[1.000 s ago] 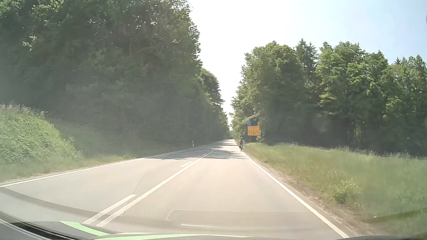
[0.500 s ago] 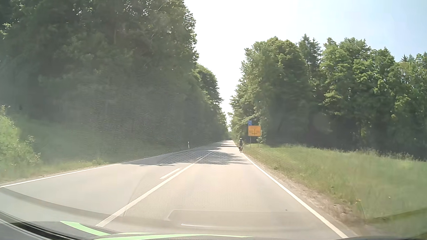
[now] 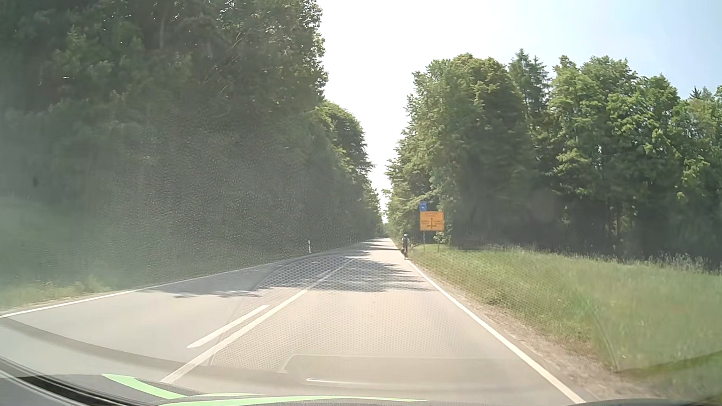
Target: Follow the waypoints while adhering to traffic rules and regulations
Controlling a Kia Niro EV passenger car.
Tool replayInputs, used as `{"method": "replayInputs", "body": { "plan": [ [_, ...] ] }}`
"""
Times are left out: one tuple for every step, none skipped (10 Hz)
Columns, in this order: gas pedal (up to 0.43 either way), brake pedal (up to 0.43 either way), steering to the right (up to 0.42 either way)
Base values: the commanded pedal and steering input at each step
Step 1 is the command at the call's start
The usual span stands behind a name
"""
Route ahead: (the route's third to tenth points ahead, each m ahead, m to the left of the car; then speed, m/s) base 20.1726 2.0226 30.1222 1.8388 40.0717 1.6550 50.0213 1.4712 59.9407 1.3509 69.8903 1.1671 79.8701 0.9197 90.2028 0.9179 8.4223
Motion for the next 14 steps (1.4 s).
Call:
{"method": "replayInputs", "body": {
  "plan": [
    [0.0,0.0,0.006],
    [0.0,0.0,0.006],
    [0.0,0.0,0.006],
    [0.0,0.0,0.006],
    [0.0,0.0,0.006],
    [0.0,0.0,0.006],
    [0.02,0.0,0.005],
    [0.02,0.0,0.003],
    [0.02,0.0,0.002],
    [0.039,0.0,-0.001],
    [0.047,0.0,-0.005],
    [0.047,0.0,-0.005],
    [0.047,0.0,-0.004],
    [0.047,0.0,-0.004]
  ]
}}
